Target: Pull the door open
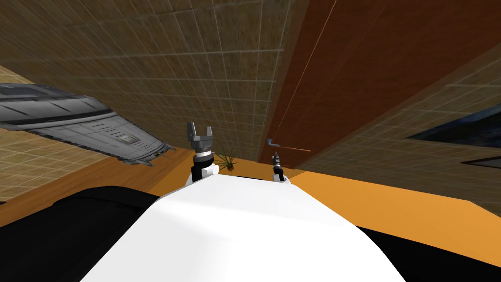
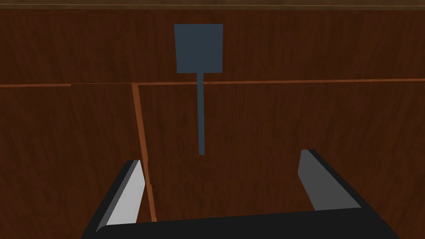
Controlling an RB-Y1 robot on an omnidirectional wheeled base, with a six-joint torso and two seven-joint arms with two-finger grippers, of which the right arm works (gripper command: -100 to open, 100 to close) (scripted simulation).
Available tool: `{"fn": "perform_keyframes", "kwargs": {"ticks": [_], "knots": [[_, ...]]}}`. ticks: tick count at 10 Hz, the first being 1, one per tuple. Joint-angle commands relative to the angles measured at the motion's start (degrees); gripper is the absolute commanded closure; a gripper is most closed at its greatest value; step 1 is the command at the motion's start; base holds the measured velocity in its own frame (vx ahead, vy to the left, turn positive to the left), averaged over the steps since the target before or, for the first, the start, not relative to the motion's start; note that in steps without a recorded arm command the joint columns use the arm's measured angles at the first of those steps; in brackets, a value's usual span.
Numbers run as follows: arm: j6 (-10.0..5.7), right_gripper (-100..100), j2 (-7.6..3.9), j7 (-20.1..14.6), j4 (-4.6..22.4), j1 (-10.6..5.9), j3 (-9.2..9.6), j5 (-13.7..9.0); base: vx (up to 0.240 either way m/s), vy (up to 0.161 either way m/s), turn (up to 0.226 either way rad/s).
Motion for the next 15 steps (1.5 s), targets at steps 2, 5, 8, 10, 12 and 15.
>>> {"fn": "perform_keyframes", "kwargs": {"ticks": [2,5,8,10,12,15], "knots": [[-0.03,-100,0.5,-0.02,0.26,-0.1,-0.16,-0.16,0.211,-0.029,-0.042],[-0.01,-100,0.97,-0.04,0.42,-0.15,-0.26,-0.26,0.178,0.0,-0.052],[-0.02,-100,1.37,-0.05,0.51,-0.19,-0.33,-0.34,0.21,0.033,-0.04],[-0.03,-100,1.58,-0.06,0.56,-0.21,-0.37,-0.38,0.184,0.017,-0.035],[0.01,-100,1.6,-0.07,0.49,-0.18,-0.37,-0.38,0.151,0.02,-0.01],[0.01,100,1.6,-0.07,0.49,-0.18,-0.37,-0.38,-0.026,-0.006,0.001]]}}
